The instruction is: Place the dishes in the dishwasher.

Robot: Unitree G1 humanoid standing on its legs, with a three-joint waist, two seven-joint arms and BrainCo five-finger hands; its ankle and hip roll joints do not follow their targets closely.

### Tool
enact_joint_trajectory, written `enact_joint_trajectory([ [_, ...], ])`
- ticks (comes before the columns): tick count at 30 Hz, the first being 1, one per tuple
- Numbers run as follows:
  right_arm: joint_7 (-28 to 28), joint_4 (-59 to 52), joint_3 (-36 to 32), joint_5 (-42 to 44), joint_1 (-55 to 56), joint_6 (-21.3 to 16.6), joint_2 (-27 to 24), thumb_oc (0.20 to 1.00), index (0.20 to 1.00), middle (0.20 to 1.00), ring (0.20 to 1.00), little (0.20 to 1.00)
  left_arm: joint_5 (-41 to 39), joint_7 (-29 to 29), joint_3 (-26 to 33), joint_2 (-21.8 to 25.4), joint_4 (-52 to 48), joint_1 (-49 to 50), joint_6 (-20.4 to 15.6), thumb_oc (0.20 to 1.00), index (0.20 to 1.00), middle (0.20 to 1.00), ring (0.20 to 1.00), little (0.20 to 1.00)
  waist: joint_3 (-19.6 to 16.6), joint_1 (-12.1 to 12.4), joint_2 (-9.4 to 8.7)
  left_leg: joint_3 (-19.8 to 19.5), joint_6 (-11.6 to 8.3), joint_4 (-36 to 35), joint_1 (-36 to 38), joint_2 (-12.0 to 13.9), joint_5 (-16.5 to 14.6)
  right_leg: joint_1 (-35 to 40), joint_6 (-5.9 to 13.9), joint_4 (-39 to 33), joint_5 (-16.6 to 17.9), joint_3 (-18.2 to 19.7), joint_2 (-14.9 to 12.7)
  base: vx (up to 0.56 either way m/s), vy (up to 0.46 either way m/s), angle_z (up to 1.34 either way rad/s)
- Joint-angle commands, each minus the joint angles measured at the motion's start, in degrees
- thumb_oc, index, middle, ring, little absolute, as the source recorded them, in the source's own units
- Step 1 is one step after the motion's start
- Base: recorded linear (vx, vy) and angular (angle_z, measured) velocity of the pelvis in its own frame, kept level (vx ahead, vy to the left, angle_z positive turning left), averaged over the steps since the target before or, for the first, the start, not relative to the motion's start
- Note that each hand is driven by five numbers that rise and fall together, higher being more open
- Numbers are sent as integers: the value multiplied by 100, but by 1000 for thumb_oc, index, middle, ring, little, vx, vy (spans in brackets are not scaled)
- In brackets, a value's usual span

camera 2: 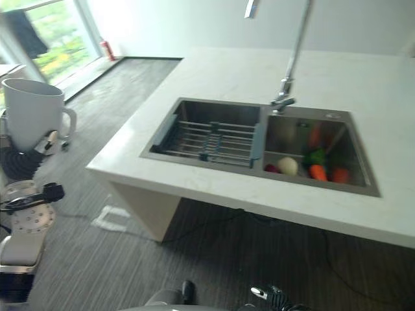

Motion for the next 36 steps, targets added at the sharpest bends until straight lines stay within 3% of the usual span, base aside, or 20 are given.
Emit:
enact_joint_trajectory([
  [1,-78,130,-260,423,-371,94,-56,1000,1000,1000,1000,1000,-315,-86,197,332,-168,-343,-727,200,200,200,200,200,201,-189,-112,170,-504,1524,328,442,-429,257,411,17,-350,332,-169,-238,174,165],
  [2,-35,188,-370,558,-386,81,-54,1000,1000,1000,1000,1000,-348,-228,66,222,-192,-371,-893,200,200,200,200,200,210,-220,-170,372,-459,1524,561,502,-355,244,385,17,-252,206,-265,-239,270,118],
  [4,15,285,-451,557,-383,-31,-75,1000,1000,1000,1000,1000,-447,-412,-91,112,-211,-437,-1000,200,200,200,200,200,198,-270,-124,522,-436,1524,713,578,-563,241,427,17,-128,-42,-334,-166,321,103],
  [5,-44,348,-515,592,-360,-76,-16,1000,1000,1000,1000,1000,-615,-622,-243,64,-212,-505,-1097,200,200,200,200,200,158,-306,-88,679,-382,1524,809,548,-854,232,497,17,1,-218,-414,-84,348,130],
  [8,-243,399,-554,435,-379,-63,121,1000,1000,1000,1000,1000,-1080,-1095,-513,-43,-297,-626,-1098,200,200,200,200,200,127,-264,-7,472,-240,1524,868,225,-1283,160,780,17,279,-296,-635,-73,517,157],
  [9,-352,404,-575,185,-427,-54,200,1000,1000,1000,1000,1000,-1200,-1263,-696,-72,-466,-621,-1050,200,200,200,200,200,177,-136,29,263,-112,1524,875,-8,-1430,180,900,17,483,-318,-896,-50,558,102],
  [12,-422,355,-599,577,-478,41,258,1000,1000,1000,1000,1000,-1437,-1494,-792,-41,-580,-555,-1091,200,200,200,200,200,243,31,73,137,72,1524,837,-209,-1454,370,903,17,653,-394,-1055,-51,421,64],
  [13,-544,307,-681,1413,-503,140,295,1000,1000,1000,1000,1000,-1489,-1597,-856,-49,-560,-564,-1125,200,200,200,200,200,258,37,124,43,165,1524,805,-275,-1445,490,872,17,765,-343,-971,-37,403,46],
  [15,-422,292,-905,1989,-519,332,323,1000,1000,1000,1000,1000,-1582,-1684,-988,-75,-495,-623,-1170,200,200,200,200,200,293,-28,194,-182,314,1524,800,-381,-1445,493,830,284,855,-78,-845,8,294,84],
  [17,-289,388,-1035,1985,-451,200,299,1000,1000,1000,1000,1000,-2128,-2166,-1360,-138,-127,-914,-1429,200,200,200,200,200,340,-358,173,-688,503,1524,702,-626,-1323,222,676,356,644,844,-197,10,129,129],
  [18,-259,505,-1006,1890,-470,213,238,1000,1000,1000,1000,1000,-2327,-2406,-1539,-219,-3,-1075,-1433,200,200,200,200,200,319,-474,157,-916,514,1524,672,-686,-1297,279,634,91,404,1174,93,21,4,163],
  [20,-263,632,-1026,1776,-485,329,148,1000,1000,1000,1000,1000,-2217,-2540,-1680,-263,89,-1179,-1500,200,200,200,200,200,296,-578,78,-1121,509,1524,642,-808,-1292,105,648,17,262,1631,171,57,-44,229],
  [21,-245,842,-1064,1704,-489,421,54,1000,1000,1000,1000,1000,-2252,-2640,-1777,-272,109,-1284,-1461,200,200,200,200,200,282,-642,20,-1288,517,1524,655,-883,-1315,-17,699,17,232,2054,226,42,-72,254],
  [23,-200,1169,-1077,1566,-476,489,-56,1000,1000,1000,1000,1000,-2272,-2650,-1887,-275,111,-1451,-1294,200,200,200,200,200,278,-693,-32,-1460,521,1524,662,-924,-1310,-35,711,17,176,2457,339,63,-141,178],
  [28,7,1619,-973,1231,-491,489,-146,1000,1000,1000,1000,1000,-2197,-2592,-1948,-239,-180,-1512,-793,200,200,200,200,200,260,-471,-170,-1533,362,1524,525,-803,-1205,68,621,17,1,2196,364,11,-279,113],
  [32,146,1363,-758,1156,-571,440,-271,1000,1000,1000,1000,1000,-2354,-2664,-1723,-54,-493,-1248,-750,200,200,200,200,200,251,-405,-169,-1422,112,1524,374,-525,-1045,73,493,17,-147,2017,498,18,-260,45],
  [34,160,1281,-713,1291,-575,398,-301,1000,1000,1000,1000,1000,-2420,-2750,-1651,-24,-536,-1225,-754,200,200,200,200,200,248,-430,-164,-1267,43,1524,327,-415,-990,68,462,17,-174,1933,520,8,-102,13],
  [36,143,954,-763,1709,-511,293,-303,1000,1000,1000,1000,1000,-2508,-3110,-1664,-79,-515,-1273,-809,200,200,200,200,200,241,-575,-117,-774,-115,1524,210,-95,-881,83,437,17,-195,1648,492,-16,-9,36],
])
